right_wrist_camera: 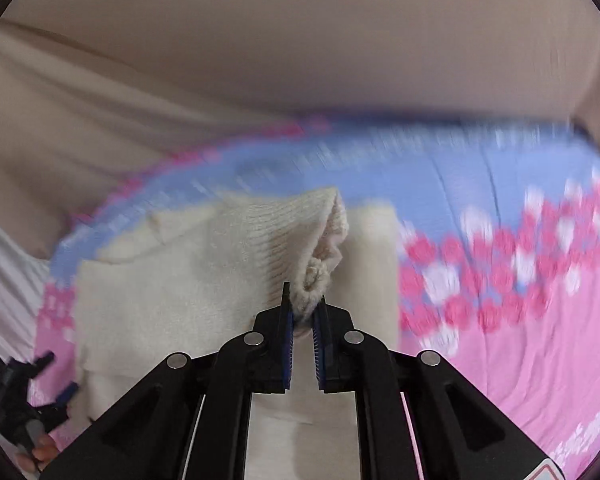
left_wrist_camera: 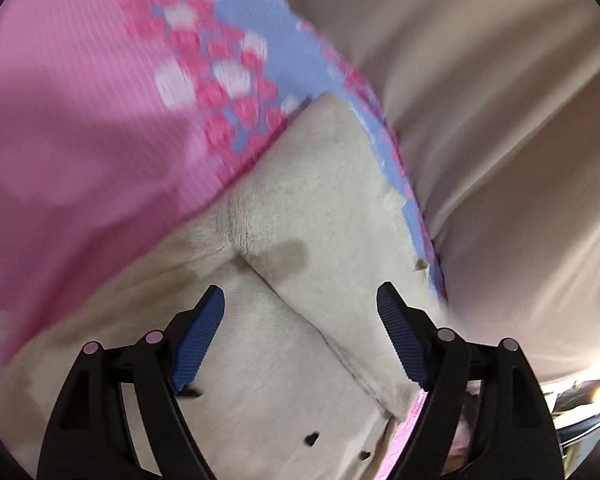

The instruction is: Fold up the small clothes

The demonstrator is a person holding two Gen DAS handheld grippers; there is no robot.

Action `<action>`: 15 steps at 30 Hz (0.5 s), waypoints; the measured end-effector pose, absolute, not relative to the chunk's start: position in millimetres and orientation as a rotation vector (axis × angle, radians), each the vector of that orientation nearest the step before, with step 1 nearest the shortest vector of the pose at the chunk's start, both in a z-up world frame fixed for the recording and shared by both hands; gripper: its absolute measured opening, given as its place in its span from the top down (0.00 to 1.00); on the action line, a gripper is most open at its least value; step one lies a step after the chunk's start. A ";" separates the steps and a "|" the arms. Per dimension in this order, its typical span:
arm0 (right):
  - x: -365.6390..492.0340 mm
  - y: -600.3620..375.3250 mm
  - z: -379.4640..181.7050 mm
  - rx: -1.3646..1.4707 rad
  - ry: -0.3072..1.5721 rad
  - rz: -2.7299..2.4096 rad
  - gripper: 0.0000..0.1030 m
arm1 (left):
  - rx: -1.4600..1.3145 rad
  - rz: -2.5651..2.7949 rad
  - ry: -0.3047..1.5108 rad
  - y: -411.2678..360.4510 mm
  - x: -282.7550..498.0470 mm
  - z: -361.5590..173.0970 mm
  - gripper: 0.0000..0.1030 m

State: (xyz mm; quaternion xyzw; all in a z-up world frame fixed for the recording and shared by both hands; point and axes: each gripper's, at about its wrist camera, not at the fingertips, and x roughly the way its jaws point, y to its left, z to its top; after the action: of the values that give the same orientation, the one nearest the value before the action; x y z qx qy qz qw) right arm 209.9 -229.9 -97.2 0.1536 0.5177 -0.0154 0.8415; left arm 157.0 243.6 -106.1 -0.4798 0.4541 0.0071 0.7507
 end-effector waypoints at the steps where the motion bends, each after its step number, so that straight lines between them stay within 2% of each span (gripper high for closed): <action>1: 211.1 -233.5 -114.7 0.317 1.135 -0.043 0.91 | -1.077 0.009 1.019 238.9 164.0 -115.3 0.26; 8: 198.9 -239.0 -132.2 0.420 1.112 -0.006 0.83 | -1.174 0.057 1.033 230.5 182.6 -135.2 0.27; 10: 198.1 -239.1 -132.1 0.419 1.099 0.001 0.90 | -1.144 0.097 1.001 233.9 188.7 -129.7 0.48; 11: 196.2 -240.1 -126.0 0.427 1.076 0.004 0.91 | -1.104 0.124 0.985 236.3 192.6 -125.5 0.65; 12: 191.5 -239.7 -120.1 0.442 1.044 0.009 0.92 | -1.069 0.141 0.969 239.3 195.1 -119.1 0.72; 15: 180.5 -245.5 -115.3 0.435 1.006 0.006 0.92 | -1.049 0.147 0.982 243.9 196.1 -118.1 0.73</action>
State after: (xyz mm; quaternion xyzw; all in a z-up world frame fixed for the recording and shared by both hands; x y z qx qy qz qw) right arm 180.5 -245.5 -115.3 0.2066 0.4782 0.0028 0.8536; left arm 196.1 243.9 -118.1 -0.4801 0.4493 0.0671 0.7504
